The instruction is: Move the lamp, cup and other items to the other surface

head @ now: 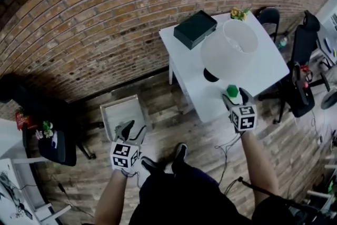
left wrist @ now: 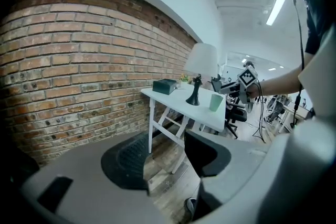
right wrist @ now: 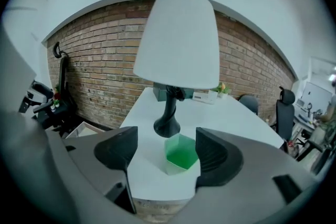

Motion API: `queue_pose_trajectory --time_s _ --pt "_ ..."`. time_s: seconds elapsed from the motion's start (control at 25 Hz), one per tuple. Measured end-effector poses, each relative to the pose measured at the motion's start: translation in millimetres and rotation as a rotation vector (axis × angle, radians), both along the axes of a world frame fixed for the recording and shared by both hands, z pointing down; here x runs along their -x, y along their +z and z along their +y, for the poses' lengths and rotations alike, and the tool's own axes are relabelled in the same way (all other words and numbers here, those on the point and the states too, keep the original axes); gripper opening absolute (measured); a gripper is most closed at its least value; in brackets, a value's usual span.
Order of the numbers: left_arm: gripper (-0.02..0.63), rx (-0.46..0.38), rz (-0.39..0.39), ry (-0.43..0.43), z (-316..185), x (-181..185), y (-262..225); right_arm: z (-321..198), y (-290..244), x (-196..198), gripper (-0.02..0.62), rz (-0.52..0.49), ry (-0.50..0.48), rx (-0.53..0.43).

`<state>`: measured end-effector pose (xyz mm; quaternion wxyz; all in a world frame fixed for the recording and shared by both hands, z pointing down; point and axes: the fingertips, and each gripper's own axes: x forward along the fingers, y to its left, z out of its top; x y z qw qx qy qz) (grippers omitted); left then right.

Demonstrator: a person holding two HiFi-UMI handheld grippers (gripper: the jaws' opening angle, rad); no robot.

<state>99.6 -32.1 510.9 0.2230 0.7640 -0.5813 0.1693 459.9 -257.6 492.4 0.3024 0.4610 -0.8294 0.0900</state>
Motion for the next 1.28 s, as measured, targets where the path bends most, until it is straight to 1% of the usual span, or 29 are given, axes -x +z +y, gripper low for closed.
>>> queue_pose_trajectory --time_s 0.12,0.2,0.28,0.4,0.56,0.8,0.92,1.04,1.16,1.28 --pt "0.209 -0.007 0.000 -0.015 17.4 26.0 -2.7 14.4 -20.3 25.9 0.339 -0.010 0.012 -0.078" --pt "0.209 -0.003 -0.001 -0.034 34.1 46.2 -1.6 25.9 -30.1 52.2 0.333 -0.020 -0.008 -0.118" --pt "0.209 0.004 0.001 -0.058 52.8 66.6 -0.4 39.2 -35.0 81.3 0.326 -0.022 -0.042 -0.136" --pt "0.209 0.010 0.008 -0.099 80.3 99.8 2.4 59.8 -33.5 127.6 0.325 -0.021 -0.096 -0.138" --pt "0.209 0.010 0.009 -0.159 117.8 148.9 8.0 88.9 -16.3 193.8 0.324 -0.012 -0.169 -0.125" --pt "0.209 0.035 0.006 -0.238 173.5 212.5 25.6 137.6 8.5 291.4 0.324 -0.004 -0.287 -0.082" --pt "0.210 0.049 0.014 -0.260 193.2 230.8 35.5 161.0 22.9 333.3 0.324 0.016 -0.360 -0.062" --pt "0.210 0.062 0.016 -0.263 204.6 240.5 48.8 181.0 36.7 369.2 0.322 0.024 -0.411 -0.038" --pt "0.210 0.080 0.021 -0.265 210.6 245.4 67.5 202.2 54.0 396.9 0.321 0.037 -0.466 -0.004" --pt "0.210 0.101 0.037 -0.285 214.1 245.9 85.9 223.7 73.4 418.7 0.321 0.047 -0.542 0.032"
